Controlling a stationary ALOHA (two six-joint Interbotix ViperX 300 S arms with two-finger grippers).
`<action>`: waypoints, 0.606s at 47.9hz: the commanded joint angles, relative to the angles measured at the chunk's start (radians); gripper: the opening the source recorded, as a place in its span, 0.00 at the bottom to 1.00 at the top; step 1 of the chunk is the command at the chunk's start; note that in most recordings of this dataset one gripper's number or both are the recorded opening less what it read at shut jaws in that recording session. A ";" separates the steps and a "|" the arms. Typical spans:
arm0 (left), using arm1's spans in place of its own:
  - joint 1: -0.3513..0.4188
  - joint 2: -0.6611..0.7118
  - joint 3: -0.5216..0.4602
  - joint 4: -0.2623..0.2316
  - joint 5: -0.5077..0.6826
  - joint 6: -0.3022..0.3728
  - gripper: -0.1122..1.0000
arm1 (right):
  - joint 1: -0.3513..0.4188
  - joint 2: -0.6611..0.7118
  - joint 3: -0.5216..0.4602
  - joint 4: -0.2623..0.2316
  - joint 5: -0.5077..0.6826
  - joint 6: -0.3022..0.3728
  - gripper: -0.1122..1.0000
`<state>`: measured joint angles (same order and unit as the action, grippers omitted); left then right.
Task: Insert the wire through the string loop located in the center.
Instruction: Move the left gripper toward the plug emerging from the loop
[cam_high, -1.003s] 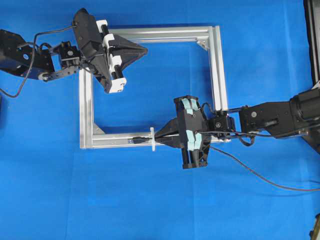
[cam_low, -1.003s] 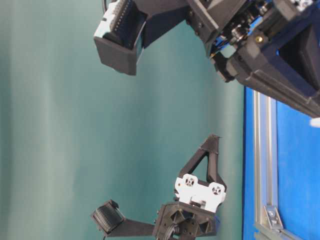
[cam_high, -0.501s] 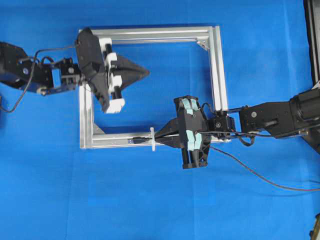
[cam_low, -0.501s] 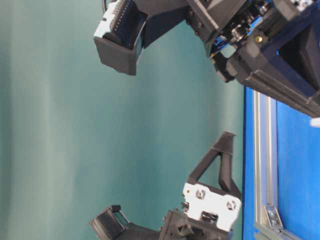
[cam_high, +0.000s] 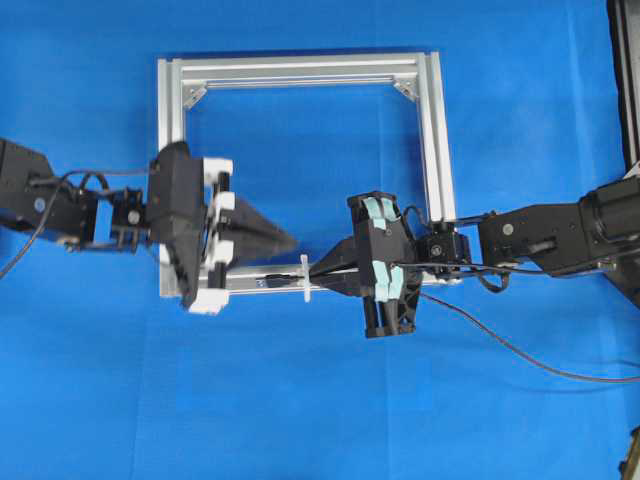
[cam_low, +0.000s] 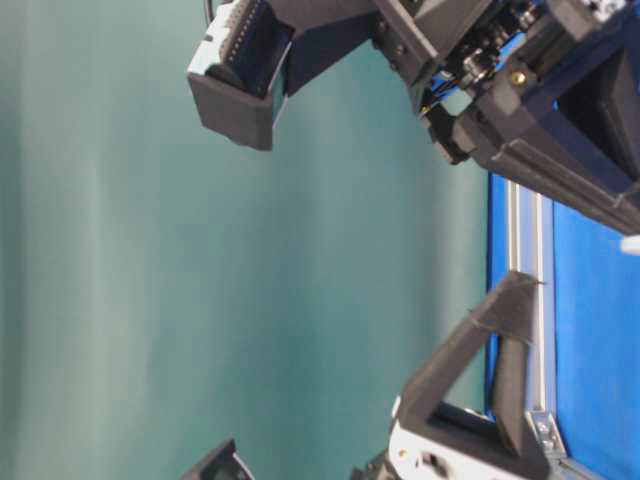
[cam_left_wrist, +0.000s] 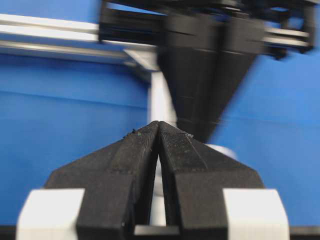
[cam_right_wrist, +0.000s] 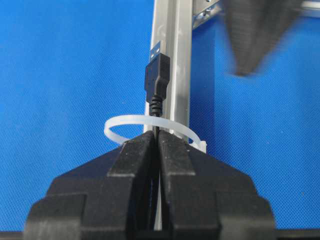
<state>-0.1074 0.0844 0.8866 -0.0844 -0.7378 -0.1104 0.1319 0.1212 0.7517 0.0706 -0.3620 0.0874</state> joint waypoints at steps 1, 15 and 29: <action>-0.035 -0.028 -0.011 0.002 -0.003 -0.006 0.10 | 0.003 -0.012 -0.014 0.002 -0.009 0.002 0.08; -0.112 -0.028 -0.017 0.003 -0.003 -0.044 0.10 | 0.003 -0.012 -0.014 0.000 -0.009 0.002 0.08; -0.110 -0.025 -0.026 0.003 0.031 -0.054 0.10 | 0.006 -0.012 -0.011 0.002 -0.015 0.002 0.08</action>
<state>-0.2163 0.0844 0.8820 -0.0844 -0.7102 -0.1641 0.1335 0.1212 0.7501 0.0706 -0.3666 0.0874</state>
